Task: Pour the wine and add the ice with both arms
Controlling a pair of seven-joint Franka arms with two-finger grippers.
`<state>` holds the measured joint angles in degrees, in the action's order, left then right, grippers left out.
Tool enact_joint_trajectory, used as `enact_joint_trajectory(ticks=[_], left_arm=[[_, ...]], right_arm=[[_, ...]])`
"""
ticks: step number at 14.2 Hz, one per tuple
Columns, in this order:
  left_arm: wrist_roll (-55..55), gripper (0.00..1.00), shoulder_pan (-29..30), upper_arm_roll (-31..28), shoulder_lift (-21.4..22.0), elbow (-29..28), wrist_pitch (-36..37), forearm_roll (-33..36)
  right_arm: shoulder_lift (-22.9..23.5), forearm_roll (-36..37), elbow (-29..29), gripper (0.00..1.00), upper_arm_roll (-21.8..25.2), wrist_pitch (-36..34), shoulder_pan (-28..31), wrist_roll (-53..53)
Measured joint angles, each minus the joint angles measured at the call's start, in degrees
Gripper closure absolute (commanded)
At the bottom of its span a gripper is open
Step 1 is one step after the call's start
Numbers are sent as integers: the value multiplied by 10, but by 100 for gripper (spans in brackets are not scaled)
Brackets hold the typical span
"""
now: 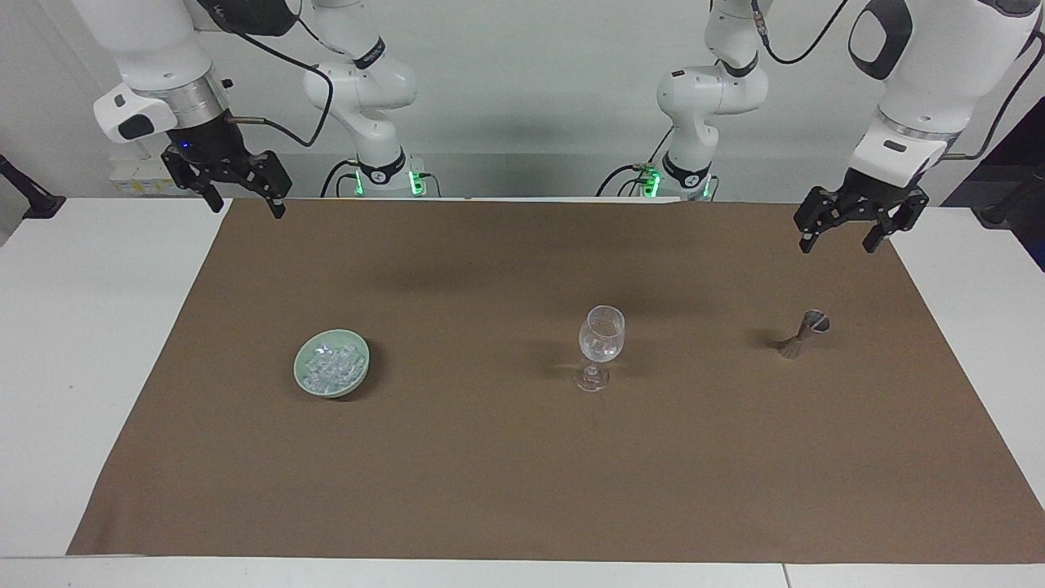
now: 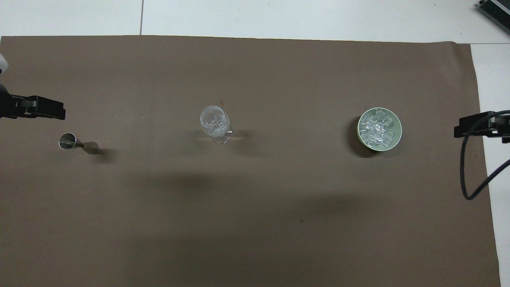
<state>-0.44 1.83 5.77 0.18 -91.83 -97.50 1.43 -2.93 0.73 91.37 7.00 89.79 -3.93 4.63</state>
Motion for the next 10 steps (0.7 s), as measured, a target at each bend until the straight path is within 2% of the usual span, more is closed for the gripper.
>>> enact_joint_trajectory(ticks=[10], left_arm=[[0, 0, 0, 1, 0, 0, -1, 8]], right_arm=[[0, 0, 0, 0, 3, 0, 27, 0]])
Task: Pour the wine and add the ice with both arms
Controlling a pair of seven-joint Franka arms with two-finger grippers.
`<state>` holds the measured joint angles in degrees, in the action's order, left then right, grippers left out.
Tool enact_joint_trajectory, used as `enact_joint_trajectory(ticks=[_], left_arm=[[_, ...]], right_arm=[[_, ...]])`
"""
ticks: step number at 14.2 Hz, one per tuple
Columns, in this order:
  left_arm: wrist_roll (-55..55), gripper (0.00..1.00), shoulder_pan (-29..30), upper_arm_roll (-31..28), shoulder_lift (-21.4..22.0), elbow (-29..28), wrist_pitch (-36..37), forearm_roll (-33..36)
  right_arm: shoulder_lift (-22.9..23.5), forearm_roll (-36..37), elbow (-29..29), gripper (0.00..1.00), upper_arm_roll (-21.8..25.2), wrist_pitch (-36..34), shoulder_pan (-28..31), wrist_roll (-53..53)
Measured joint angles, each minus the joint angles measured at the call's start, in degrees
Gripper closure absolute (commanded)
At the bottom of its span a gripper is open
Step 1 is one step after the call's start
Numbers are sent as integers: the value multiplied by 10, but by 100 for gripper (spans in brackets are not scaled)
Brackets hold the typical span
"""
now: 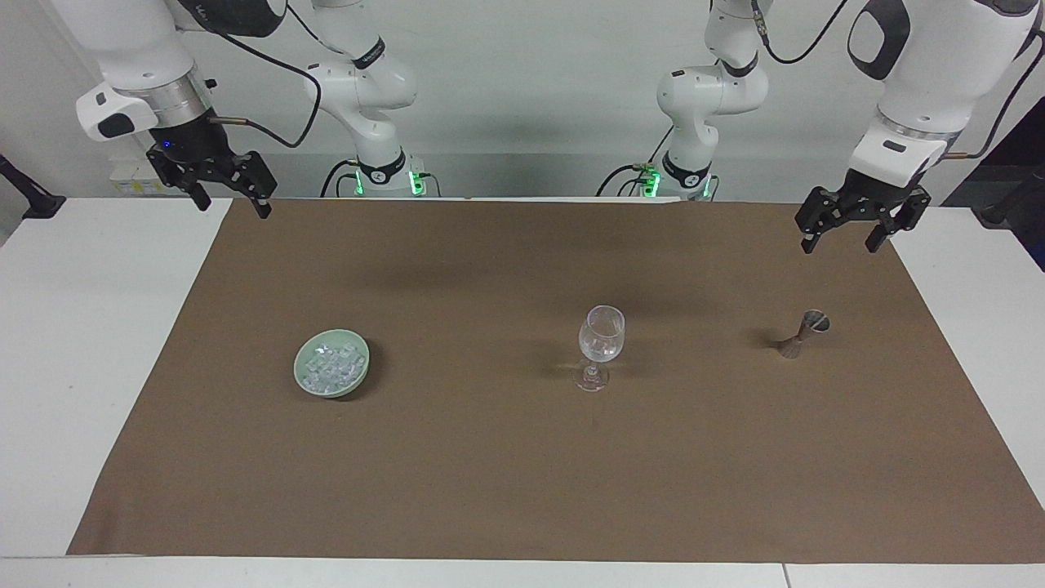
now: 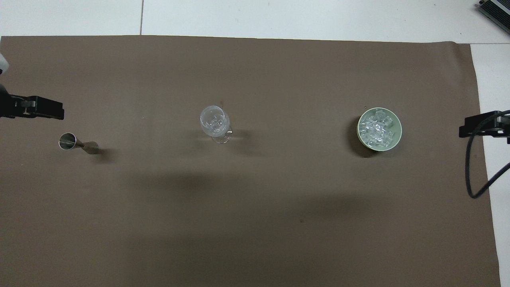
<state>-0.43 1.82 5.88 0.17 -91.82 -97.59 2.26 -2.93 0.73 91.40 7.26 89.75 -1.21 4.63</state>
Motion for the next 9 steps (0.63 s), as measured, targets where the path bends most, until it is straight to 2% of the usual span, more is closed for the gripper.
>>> enact_joint_trajectory(ticks=[9], left_arm=[[0, 0, 0, 0, 0, 0, 0, 0]], right_arm=[[0, 0, 0, 0, -1, 1, -4, 0]])
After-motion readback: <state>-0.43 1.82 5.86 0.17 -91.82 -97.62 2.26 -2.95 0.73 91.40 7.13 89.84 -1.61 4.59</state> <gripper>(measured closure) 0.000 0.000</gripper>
